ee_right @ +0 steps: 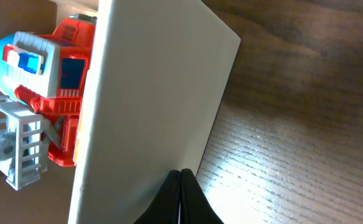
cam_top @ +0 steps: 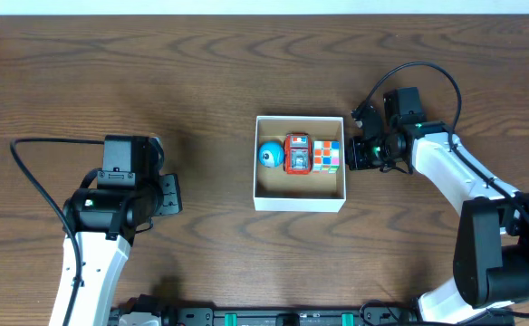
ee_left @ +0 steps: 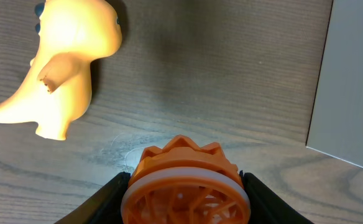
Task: Pack container
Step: 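Lift the orange toy with the left gripper and carry it over the box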
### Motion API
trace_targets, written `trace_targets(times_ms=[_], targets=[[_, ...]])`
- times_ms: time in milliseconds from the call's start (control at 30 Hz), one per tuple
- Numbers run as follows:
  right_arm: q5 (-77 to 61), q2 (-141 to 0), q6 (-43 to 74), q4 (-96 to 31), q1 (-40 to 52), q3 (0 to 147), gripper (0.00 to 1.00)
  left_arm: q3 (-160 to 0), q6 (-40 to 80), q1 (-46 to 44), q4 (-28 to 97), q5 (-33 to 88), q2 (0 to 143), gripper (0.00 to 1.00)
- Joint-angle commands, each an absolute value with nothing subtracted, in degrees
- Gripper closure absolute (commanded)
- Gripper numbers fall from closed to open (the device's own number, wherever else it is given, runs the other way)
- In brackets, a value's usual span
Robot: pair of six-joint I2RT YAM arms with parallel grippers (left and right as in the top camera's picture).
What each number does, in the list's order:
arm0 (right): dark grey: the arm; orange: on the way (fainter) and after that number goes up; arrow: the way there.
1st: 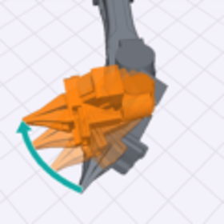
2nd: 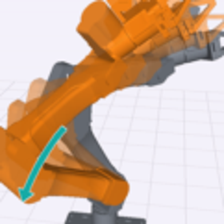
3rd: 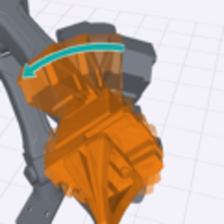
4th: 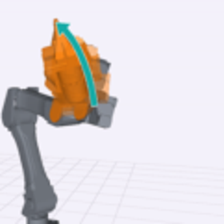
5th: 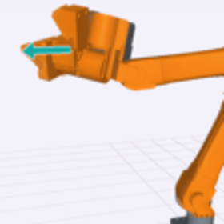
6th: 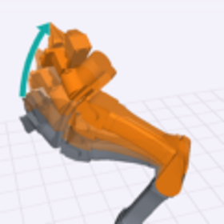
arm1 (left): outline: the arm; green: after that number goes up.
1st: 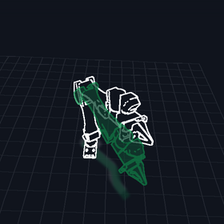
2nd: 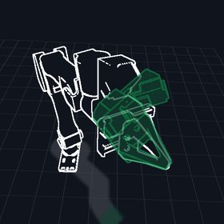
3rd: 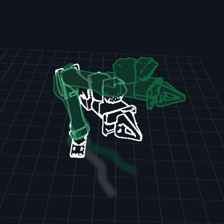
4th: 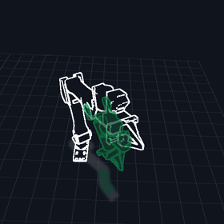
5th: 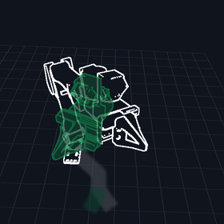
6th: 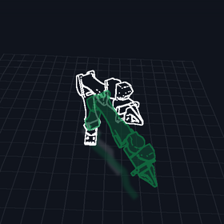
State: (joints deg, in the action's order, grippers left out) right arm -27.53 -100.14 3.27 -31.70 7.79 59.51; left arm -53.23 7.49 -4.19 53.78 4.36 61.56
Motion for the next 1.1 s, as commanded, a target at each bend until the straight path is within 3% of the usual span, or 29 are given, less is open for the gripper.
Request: trace_targets(times_ms=[0, 400, 633, 900, 1000, 1067], targets=[[-30.50, -100.40, 0.01, -30.98, 8.34, 59.61, 0.97, -54.28, 7.73, -4.32, 53.93, 4.34, 61.45, 0.94], [-33.50, -100.40, -1.23, -27.05, 8.16, 59.61, 0.97, -54.28, 7.70, -4.32, 53.80, 4.34, 61.45, 0.94], [-19.59, -99.07, 5.50, -27.51, 5.48, 60.16, 0.90, -56.82, 7.53, -5.52, 54.00, 4.62, 61.34, 0.94], [-5.28, -90.41, 12.21, -35.79, -3.77, 61.60, 0.89, -70.02, 6.26, -17.80, 54.13, 4.60, 64.49, 0.94], [-0.25, -86.04, 16.38, -38.63, -7.07, 61.60, 0.85, -74.26, 2.50, -24.10, 52.95, 4.60, 68.01, 0.94], [0.73, -83.18, 17.41, -39.77, -8.99, 61.60, 0.78, -76.01, -0.45, -27.75, 51.44, 4.56, 70.85, 0.94]])
